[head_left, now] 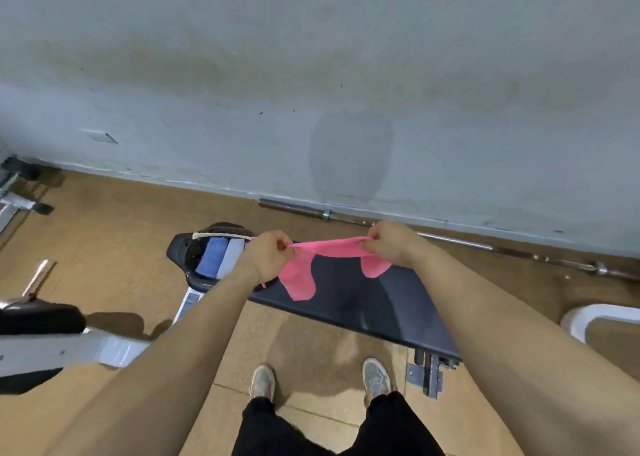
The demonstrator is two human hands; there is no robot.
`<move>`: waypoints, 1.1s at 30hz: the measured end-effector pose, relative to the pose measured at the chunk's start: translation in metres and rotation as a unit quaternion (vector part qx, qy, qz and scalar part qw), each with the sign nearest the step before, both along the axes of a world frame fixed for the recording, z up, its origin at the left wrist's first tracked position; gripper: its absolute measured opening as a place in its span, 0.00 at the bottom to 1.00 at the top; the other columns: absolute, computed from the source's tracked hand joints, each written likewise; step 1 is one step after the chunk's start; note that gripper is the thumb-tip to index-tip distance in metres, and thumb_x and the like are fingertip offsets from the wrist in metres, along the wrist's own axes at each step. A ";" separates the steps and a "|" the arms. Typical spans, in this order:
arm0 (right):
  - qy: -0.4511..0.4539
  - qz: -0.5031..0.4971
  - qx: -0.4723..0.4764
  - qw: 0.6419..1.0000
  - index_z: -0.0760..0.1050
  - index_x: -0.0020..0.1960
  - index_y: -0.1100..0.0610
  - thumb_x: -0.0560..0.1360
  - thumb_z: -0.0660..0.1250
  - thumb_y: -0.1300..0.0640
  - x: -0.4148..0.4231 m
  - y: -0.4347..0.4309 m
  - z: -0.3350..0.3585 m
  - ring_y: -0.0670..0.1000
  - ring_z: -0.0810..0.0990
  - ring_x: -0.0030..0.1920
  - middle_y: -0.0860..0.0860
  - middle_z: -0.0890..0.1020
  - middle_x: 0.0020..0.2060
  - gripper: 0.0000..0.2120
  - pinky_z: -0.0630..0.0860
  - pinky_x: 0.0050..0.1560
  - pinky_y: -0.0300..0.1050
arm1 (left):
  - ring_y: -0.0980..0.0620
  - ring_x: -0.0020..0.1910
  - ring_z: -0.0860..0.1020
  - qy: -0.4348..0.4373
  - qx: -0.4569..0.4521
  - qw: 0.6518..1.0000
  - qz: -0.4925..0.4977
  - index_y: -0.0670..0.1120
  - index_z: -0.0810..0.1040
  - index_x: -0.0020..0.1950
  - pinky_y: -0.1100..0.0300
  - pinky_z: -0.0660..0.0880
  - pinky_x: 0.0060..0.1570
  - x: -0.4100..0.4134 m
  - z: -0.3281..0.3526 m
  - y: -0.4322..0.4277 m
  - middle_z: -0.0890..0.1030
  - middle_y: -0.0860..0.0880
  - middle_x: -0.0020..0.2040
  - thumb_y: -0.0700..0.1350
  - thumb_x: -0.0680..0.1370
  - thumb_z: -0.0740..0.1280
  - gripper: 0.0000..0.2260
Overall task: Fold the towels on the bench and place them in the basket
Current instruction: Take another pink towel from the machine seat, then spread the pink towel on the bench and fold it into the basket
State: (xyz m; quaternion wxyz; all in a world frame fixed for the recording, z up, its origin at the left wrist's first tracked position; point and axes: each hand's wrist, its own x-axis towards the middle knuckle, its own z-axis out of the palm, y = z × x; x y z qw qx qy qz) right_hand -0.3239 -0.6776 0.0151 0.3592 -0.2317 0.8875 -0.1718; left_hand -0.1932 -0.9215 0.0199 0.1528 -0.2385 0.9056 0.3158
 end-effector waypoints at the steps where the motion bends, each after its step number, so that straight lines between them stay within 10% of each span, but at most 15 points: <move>1: 0.000 -0.007 0.013 1.000 0.73 0.36 0.50 0.79 0.63 0.46 0.005 -0.001 -0.001 0.54 0.78 0.41 0.51 0.79 0.38 0.15 0.73 0.42 0.47 | 0.48 0.42 0.77 0.000 -0.001 1.000 -0.021 0.53 0.75 0.41 0.59 0.69 0.41 -0.004 -0.005 -0.006 0.78 0.53 0.38 0.48 0.79 0.68 0.07; 20: -0.026 -0.098 0.248 0.963 0.71 0.34 0.53 0.77 0.60 0.40 0.145 -0.006 -0.057 0.51 0.73 0.34 0.48 0.76 0.32 0.19 0.69 0.36 0.45 | 0.51 0.47 0.80 -0.136 0.082 0.948 -0.277 0.45 0.85 0.47 0.56 0.76 0.52 0.027 -0.102 -0.058 0.84 0.49 0.47 0.48 0.76 0.72 0.07; 25: -0.050 -0.070 0.294 0.952 0.68 0.36 0.49 0.77 0.54 0.29 0.124 0.008 -0.126 0.53 0.78 0.44 0.46 0.75 0.36 0.25 0.73 0.44 0.47 | 0.49 0.34 0.71 -0.179 0.012 0.939 -0.293 0.45 0.78 0.33 0.57 0.68 0.33 0.009 -0.166 -0.045 0.75 0.49 0.33 0.52 0.77 0.69 0.16; 33: 0.012 -0.092 0.292 0.952 0.73 0.41 0.49 0.77 0.54 0.29 0.055 0.025 -0.298 0.53 0.78 0.44 0.47 0.77 0.38 0.25 0.71 0.46 0.47 | 0.49 0.40 0.79 -0.144 -0.075 0.956 -0.244 0.47 0.79 0.41 0.54 0.75 0.40 -0.051 -0.326 -0.036 0.80 0.50 0.39 0.64 0.76 0.66 0.20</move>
